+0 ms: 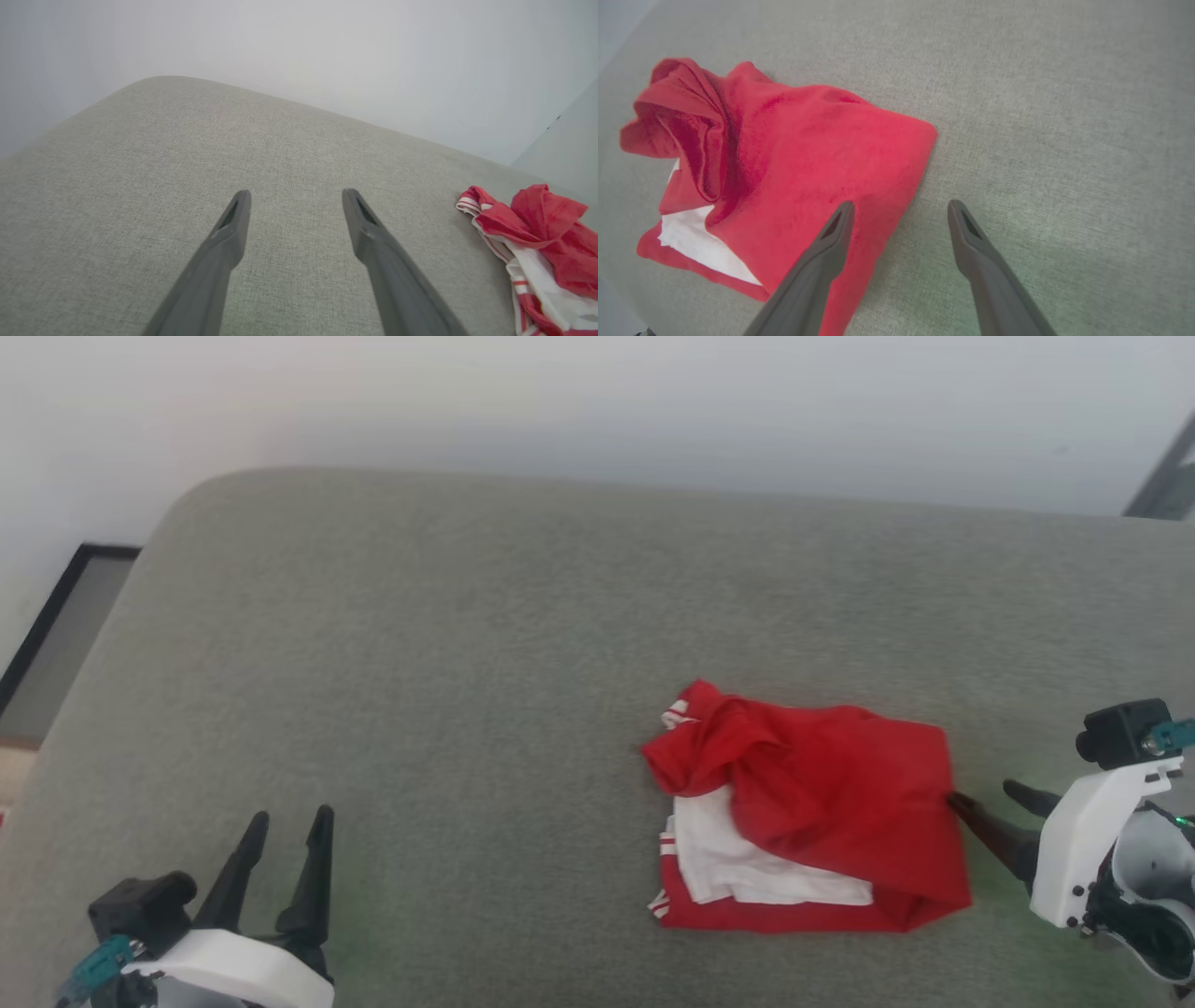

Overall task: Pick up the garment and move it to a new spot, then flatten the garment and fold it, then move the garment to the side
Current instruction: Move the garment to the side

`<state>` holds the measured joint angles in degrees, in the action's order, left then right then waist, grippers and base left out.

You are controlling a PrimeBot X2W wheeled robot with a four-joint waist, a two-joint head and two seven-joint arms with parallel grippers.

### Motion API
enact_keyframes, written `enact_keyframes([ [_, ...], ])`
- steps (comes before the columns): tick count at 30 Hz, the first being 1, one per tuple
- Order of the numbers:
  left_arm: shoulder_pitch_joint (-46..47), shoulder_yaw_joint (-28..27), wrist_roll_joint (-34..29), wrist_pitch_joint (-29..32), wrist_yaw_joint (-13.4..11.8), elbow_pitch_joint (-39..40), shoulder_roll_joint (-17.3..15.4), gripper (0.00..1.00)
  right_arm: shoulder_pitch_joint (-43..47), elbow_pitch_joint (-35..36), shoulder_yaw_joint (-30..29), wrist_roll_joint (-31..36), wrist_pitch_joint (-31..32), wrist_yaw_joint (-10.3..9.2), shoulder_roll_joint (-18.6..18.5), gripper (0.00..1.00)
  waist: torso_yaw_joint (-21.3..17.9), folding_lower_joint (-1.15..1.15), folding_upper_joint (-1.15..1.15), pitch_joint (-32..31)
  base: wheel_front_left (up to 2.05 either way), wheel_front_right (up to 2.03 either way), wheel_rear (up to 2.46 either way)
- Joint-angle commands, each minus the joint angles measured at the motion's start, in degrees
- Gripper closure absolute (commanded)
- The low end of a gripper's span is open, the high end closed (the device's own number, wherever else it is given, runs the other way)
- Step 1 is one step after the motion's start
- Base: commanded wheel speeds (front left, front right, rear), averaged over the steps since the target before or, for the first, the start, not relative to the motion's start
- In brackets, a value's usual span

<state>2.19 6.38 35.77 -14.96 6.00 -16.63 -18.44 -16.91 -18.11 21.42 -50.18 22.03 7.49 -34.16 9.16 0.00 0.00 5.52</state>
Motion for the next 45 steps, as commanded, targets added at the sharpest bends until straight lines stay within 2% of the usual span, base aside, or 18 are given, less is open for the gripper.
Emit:
enact_keyframes([
  [1,0.8,0.12,-0.2,-0.16,0.26,-0.1,0.13,0.0,-0.46,-0.1,-0.04,-0.2,1.21,-0.01,-0.04,0.0,1.2,0.0,0.0,0.98,0.0,0.0,0.0],
  [8,2.44,1.1,-0.76,-0.23,0.83,-1.3,1.57,0.0,-2.04,-1.71,-1.06,-0.46,11.79,-0.01,0.49,0.0,4.39,0.0,0.0,3.49,0.0,0.0,0.0],
  [14,3.78,1.42,-1.43,-0.25,1.07,-2.13,3.01,0.0,-2.0,-6.34,-1.01,0.85,20.03,-0.01,3.91,0.0,5.96,0.0,0.0,5.24,0.0,0.0,0.0],
  [17,4.46,1.51,-1.92,-0.25,1.22,-2.51,3.64,0.0,-2.02,-7.13,-1.05,0.95,22.13,0.0,6.14,0.01,6.26,0.0,0.0,5.71,0.0,0.0,0.0],
  [18,4.62,1.51,-2.01,-0.25,1.28,-2.67,3.76,0.0,-2.17,-6.98,-1.15,1.43,22.18,0.0,6.44,0.53,6.29,0.0,0.0,5.85,0.0,0.0,0.0],
  [19,4.91,1.47,-2.16,-0.25,1.31,-2.81,3.83,0.0,-2.37,-6.61,-1.12,1.76,22.18,0.0,6.56,1.0,6.29,0.0,0.0,5.98,0.0,0.0,0.0],
  [30,6.94,1.32,-3.0,-0.25,1.44,-2.88,3.6,0.0,-4.47,-0.76,-4.04,2.65,23.78,-0.03,3.29,1.0,4.32,0.0,0.0,6.86,0.0,0.0,0.0],
  [37,8.96,2.44,-3.02,-0.26,1.51,-2.73,3.26,0.0,-6.33,1.93,-7.93,3.8,24.79,-0.05,0.71,1.0,1.77,0.0,0.0,7.35,0.0,0.0,0.0],
  [45,12.73,5.5,-2.08,-0.26,1.48,-3.08,1.6,0.0,-9.66,1.6,-11.72,4.6,24.42,-0.04,-2.8,1.0,-2.29,0.0,0.0,8.58,0.0,0.0,0.0],
])
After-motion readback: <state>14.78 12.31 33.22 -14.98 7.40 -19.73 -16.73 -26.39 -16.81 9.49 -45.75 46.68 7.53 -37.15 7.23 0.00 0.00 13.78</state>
